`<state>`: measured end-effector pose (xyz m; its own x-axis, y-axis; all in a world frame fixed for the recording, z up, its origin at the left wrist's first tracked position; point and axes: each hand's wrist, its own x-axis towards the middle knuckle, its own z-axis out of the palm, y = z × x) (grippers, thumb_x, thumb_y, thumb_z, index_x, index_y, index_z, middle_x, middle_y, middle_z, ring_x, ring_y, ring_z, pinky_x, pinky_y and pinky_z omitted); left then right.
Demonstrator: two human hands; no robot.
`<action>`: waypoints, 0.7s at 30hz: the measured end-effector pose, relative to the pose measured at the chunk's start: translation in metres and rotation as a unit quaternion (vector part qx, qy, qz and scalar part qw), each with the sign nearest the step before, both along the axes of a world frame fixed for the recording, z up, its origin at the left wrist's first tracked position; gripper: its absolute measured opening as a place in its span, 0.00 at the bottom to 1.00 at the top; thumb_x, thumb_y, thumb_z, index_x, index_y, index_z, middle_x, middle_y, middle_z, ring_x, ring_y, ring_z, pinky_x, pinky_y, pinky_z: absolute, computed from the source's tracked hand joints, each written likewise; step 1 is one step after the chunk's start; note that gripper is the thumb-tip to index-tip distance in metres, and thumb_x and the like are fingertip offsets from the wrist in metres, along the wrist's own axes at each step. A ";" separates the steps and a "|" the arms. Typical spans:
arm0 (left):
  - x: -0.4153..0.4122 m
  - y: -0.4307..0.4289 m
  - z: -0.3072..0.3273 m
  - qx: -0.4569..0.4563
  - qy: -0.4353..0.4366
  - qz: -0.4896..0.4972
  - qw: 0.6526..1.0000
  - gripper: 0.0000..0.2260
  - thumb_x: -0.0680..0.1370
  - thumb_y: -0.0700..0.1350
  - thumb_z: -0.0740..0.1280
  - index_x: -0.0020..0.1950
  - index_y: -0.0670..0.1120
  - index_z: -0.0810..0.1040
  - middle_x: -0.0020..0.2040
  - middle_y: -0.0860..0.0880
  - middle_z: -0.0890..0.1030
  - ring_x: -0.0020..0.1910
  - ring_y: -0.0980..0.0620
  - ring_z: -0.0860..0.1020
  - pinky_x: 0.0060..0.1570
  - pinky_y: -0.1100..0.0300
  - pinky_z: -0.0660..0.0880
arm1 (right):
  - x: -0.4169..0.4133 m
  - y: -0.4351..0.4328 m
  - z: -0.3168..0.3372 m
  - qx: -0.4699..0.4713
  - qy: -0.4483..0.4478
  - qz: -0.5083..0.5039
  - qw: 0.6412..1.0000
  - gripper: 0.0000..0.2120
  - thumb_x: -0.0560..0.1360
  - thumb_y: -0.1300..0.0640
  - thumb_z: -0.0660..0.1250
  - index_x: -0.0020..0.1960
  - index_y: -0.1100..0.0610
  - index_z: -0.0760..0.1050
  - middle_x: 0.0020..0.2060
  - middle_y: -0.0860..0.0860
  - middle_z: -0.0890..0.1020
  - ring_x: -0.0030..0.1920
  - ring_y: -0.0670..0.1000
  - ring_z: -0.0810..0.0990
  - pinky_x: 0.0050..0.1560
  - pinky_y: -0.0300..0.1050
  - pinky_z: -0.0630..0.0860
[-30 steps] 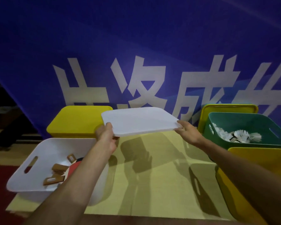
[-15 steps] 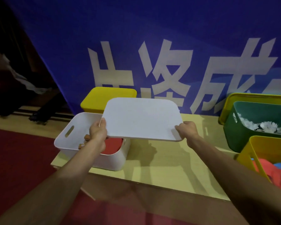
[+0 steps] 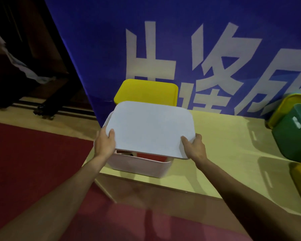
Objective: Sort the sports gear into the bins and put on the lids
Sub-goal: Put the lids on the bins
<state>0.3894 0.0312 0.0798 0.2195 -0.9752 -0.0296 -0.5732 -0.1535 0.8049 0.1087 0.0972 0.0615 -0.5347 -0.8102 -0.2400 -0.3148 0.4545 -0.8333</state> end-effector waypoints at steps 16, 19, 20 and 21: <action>0.059 -0.031 -0.060 0.001 0.050 -0.016 0.999 0.16 0.83 0.47 0.54 0.68 0.44 0.69 0.65 0.45 0.74 0.62 0.44 0.73 0.52 0.56 0.67 | 0.070 -0.019 -0.031 0.049 0.060 -0.024 0.997 0.29 0.78 0.48 0.62 0.71 0.64 0.58 0.64 0.59 0.73 0.62 0.61 0.73 0.55 0.51 0.73; 0.058 -0.038 -0.061 0.010 0.055 -0.011 0.998 0.16 0.83 0.48 0.54 0.67 0.44 0.70 0.63 0.45 0.76 0.60 0.44 0.75 0.50 0.56 0.68 | 0.072 -0.025 -0.033 0.061 0.059 -0.035 0.996 0.28 0.79 0.48 0.61 0.71 0.63 0.58 0.65 0.59 0.72 0.62 0.61 0.73 0.57 0.53 0.73; 0.058 -0.039 -0.063 0.013 0.055 -0.011 0.998 0.16 0.83 0.48 0.54 0.67 0.44 0.70 0.62 0.45 0.76 0.59 0.44 0.75 0.50 0.56 0.69 | 0.072 -0.026 -0.033 0.064 0.058 -0.040 0.995 0.28 0.79 0.49 0.61 0.71 0.63 0.58 0.65 0.59 0.73 0.62 0.62 0.73 0.56 0.53 0.72; 0.058 -0.039 -0.065 0.011 0.056 -0.012 0.998 0.16 0.83 0.48 0.54 0.67 0.44 0.70 0.62 0.45 0.76 0.59 0.44 0.75 0.50 0.56 0.69 | 0.073 -0.025 -0.034 0.062 0.060 -0.041 0.995 0.27 0.79 0.49 0.61 0.71 0.63 0.58 0.64 0.59 0.73 0.62 0.61 0.73 0.56 0.53 0.72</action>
